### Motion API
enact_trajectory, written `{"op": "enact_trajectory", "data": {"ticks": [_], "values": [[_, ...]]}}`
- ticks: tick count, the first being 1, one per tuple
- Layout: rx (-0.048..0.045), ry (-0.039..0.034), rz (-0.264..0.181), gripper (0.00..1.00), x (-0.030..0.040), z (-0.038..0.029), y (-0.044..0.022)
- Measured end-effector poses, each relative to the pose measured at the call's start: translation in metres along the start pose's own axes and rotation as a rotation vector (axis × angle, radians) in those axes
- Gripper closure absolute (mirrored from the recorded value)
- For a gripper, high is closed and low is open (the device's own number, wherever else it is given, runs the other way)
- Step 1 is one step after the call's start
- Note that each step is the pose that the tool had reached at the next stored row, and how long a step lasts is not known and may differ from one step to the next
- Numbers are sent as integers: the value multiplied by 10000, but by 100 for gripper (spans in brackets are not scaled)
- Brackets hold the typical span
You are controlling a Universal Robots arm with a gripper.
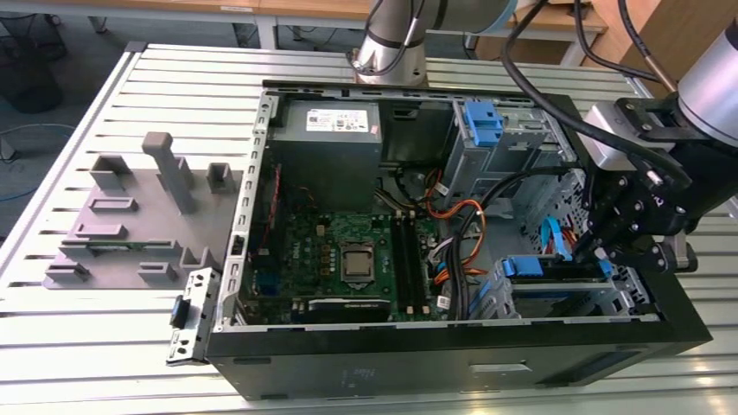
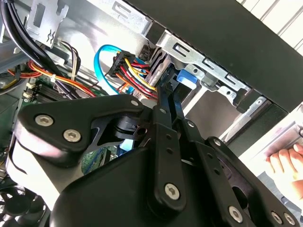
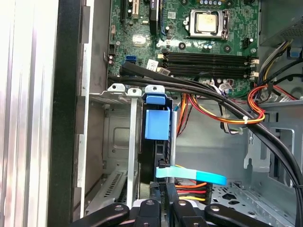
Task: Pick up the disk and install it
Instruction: 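Insert the second disk wire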
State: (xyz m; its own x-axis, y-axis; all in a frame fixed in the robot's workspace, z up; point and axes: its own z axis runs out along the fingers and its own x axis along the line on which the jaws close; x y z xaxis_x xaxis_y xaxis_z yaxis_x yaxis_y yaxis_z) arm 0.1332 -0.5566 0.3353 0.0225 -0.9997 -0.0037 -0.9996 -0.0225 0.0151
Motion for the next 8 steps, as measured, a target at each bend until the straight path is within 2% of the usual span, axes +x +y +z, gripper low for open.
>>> {"op": "enact_trajectory", "data": {"ticks": [8], "values": [[0, 2, 23, 84, 0, 20, 0]]}}
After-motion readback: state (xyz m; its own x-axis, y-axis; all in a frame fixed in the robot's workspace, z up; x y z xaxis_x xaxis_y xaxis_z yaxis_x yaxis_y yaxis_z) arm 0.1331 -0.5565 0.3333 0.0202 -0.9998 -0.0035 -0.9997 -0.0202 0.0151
